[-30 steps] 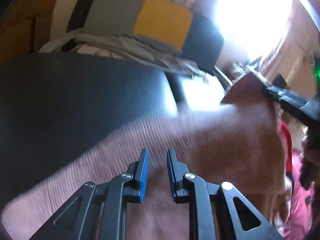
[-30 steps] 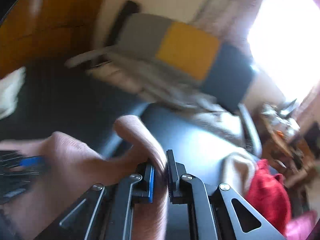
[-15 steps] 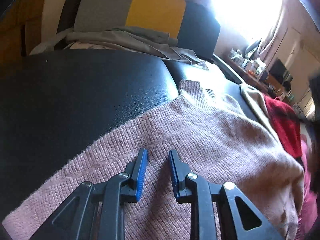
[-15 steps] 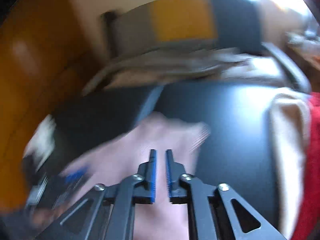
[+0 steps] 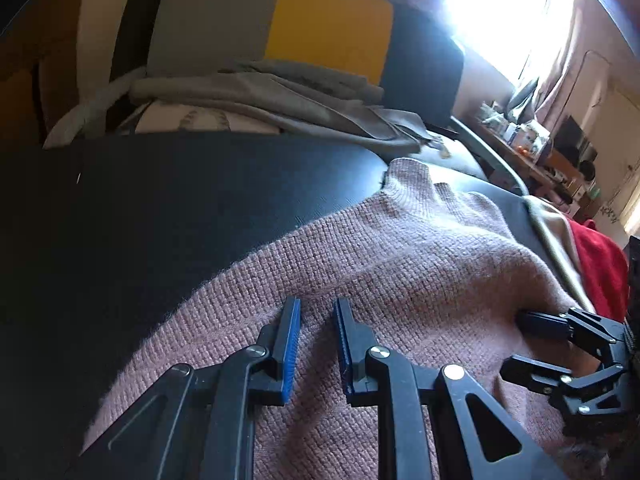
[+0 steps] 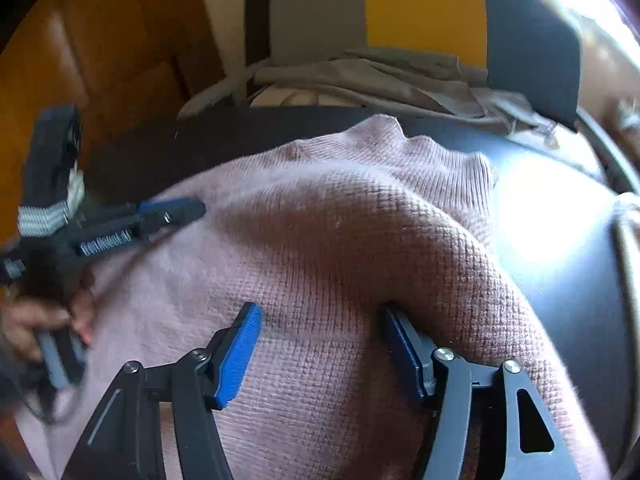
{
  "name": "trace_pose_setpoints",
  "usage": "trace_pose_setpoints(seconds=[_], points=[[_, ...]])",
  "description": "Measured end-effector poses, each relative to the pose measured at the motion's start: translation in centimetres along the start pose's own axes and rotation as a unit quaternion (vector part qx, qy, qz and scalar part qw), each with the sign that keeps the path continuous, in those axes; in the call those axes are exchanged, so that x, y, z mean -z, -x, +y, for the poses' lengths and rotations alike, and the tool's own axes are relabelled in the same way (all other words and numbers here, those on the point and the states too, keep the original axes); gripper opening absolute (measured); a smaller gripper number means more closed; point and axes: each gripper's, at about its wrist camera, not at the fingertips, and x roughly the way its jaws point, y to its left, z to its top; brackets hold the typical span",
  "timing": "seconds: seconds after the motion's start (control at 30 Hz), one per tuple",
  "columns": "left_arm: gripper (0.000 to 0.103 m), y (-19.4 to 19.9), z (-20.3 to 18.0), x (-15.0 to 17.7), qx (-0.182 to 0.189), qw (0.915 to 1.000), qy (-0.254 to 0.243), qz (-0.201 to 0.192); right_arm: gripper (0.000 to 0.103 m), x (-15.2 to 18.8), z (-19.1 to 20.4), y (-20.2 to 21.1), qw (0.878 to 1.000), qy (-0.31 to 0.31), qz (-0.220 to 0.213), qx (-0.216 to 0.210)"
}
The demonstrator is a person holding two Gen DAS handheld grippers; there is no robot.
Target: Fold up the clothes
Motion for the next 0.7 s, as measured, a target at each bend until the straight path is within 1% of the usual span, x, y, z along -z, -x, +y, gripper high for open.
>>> trace_pose_setpoints(seconds=[0.13, 0.17, 0.2, 0.23, 0.27, 0.33, 0.4, 0.43, 0.5, 0.57, 0.6, 0.63, 0.7], points=[[0.019, -2.4, 1.0, -3.1, -0.046, 0.9975, -0.054, 0.002, 0.075, -2.4, 1.4, -2.6, 0.999, -0.033, 0.004, -0.002], [0.019, -2.7, 1.2, -3.6, -0.053, 0.9965, -0.065, 0.002, 0.076, -2.9, 1.9, -3.1, 0.999, -0.036, 0.007, -0.006], [0.02, -2.8, 1.2, -3.8, -0.06, 0.9953, -0.076, 0.004, 0.083, -3.0, 2.6, -3.4, 0.999, -0.03, 0.012, -0.002], [0.022, -2.9, 1.1, -3.9, -0.069, 0.9935, -0.09, 0.005, 0.091, -3.2, 3.3, -3.7, 1.0, -0.023, 0.016, 0.002], [0.024, -3.0, 0.9, -4.0, -0.077, 0.9915, -0.105, 0.007, 0.093, -3.3, 3.9, -3.9, 1.0, -0.017, 0.019, 0.003], [0.028, -2.2, 0.5, -3.9, -0.095, 0.9888, -0.114, 0.013, 0.093, -3.1, 4.0, -2.9, 0.999, -0.021, 0.019, -0.016], [0.028, -1.3, 0.0, -3.7, -0.113, 0.9863, -0.118, 0.02, 0.091, -2.6, 2.6, -0.4, 0.996, -0.054, 0.014, -0.066], [0.028, -0.3, -0.2, -3.4, -0.112, 0.9872, -0.112, 0.018, 0.091, -2.2, 1.7, 1.0, 0.994, -0.071, 0.009, -0.086], [0.028, 2.5, -0.4, -2.1, -0.086, 0.993, -0.081, 0.002, 0.091, -0.1, -1.0, 5.5, 0.99, -0.105, -0.018, -0.088], [0.028, 5.1, -0.6, -0.4, -0.044, 0.998, -0.045, -0.006, 0.092, 2.1, -3.9, 10.1, 0.985, -0.14, -0.045, -0.088], [0.028, 6.1, -0.8, 0.5, -0.028, 0.9991, -0.032, -0.006, 0.095, 3.8, -5.8, 12.5, 0.981, -0.167, -0.054, -0.079], [0.028, 7.0, -1.2, 1.4, -0.011, 0.9996, -0.024, -0.003, 0.099, 5.1, -7.2, 14.1, 0.978, -0.188, -0.059, -0.067], [0.028, 9.0, -2.2, 3.7, 0.028, 0.9995, -0.01, 0.005, 0.103, 9.4, -10.8, 18.0, 0.966, -0.247, -0.06, -0.034]])
